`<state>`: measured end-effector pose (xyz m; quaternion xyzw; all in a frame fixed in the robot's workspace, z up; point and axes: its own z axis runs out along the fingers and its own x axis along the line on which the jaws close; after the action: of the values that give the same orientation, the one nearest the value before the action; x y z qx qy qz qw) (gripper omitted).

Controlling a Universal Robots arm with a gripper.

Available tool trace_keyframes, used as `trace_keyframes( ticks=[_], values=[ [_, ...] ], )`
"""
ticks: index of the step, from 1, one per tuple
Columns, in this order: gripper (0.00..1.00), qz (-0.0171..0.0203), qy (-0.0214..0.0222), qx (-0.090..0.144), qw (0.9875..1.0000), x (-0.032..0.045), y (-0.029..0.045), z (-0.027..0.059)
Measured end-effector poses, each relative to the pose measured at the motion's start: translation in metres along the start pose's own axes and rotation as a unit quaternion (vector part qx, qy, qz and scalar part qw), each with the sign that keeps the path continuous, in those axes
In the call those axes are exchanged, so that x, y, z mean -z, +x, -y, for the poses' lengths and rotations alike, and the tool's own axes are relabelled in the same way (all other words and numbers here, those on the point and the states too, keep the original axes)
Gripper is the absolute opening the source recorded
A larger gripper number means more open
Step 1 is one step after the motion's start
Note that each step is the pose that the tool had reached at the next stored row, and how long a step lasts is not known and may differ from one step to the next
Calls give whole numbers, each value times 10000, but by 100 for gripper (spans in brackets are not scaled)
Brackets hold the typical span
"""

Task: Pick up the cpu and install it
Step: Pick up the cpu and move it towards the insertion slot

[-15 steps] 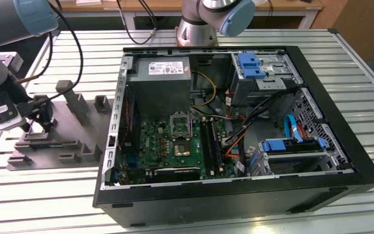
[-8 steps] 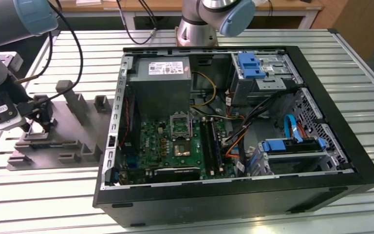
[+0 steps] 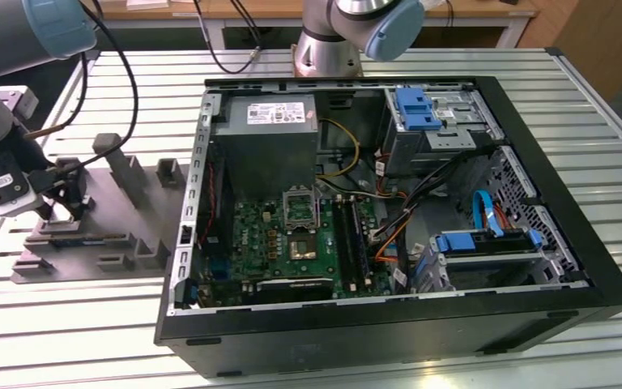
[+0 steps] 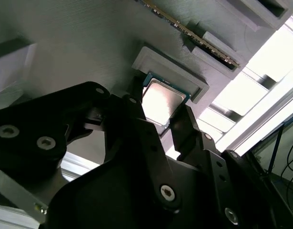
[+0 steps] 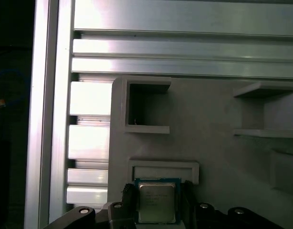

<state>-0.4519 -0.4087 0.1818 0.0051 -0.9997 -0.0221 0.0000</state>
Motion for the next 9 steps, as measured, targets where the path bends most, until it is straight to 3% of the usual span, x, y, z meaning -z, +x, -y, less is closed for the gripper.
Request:
trace_keyframes(
  ticks=[1, 2, 9],
  values=[
    [55, 0, 0, 0, 10000, 0, -3, 0],
    [48, 0, 0, 0, 10000, -1, -4, 0],
    [47, 0, 0, 0, 10000, 14, -8, -1]
  ],
)
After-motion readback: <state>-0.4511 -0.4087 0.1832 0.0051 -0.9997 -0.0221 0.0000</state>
